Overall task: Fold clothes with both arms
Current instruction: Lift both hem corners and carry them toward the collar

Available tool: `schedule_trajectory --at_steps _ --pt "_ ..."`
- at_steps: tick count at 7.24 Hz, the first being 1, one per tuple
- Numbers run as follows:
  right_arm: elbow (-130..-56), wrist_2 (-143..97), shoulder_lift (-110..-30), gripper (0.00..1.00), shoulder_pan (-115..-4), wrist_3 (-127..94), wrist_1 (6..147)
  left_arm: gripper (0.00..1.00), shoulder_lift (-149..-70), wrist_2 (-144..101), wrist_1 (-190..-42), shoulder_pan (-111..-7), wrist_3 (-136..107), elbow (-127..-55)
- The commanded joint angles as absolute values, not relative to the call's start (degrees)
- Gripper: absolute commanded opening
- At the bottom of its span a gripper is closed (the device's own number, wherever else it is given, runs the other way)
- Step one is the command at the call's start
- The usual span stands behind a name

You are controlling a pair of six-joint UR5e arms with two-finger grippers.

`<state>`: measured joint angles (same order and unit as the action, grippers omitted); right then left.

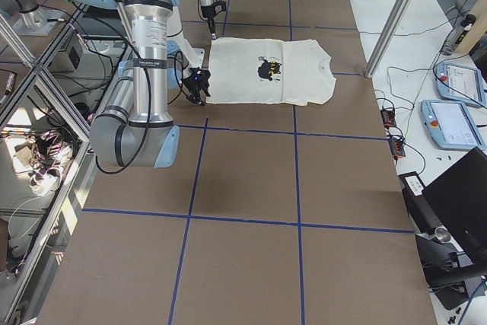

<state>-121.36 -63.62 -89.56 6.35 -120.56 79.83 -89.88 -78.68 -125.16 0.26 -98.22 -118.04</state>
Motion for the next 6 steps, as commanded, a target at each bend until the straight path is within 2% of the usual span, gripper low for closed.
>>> schedule_trajectory --at_steps 1,2,4,5,6 --pt "-121.4 -63.2 -89.6 0.38 6.3 -120.6 79.9 0.00 -89.9 -78.4 -125.2 0.4 -98.4 -118.1" --pt "-121.4 -63.1 -89.6 0.31 6.4 -120.6 79.9 0.00 -89.9 -78.4 -125.2 0.4 -98.4 -118.0" --pt "-121.6 -62.7 -89.5 0.06 6.3 -120.6 79.9 0.00 -90.0 -78.3 -125.2 0.4 -98.5 -118.1" --pt "-121.6 -62.8 -89.6 0.00 6.2 -120.5 79.9 0.00 -90.0 -78.3 -125.2 0.4 -98.5 -118.2" --pt "-121.6 -62.8 -89.6 0.00 6.2 -120.5 79.9 0.00 -90.1 -78.3 -125.2 0.4 -98.5 -118.2"
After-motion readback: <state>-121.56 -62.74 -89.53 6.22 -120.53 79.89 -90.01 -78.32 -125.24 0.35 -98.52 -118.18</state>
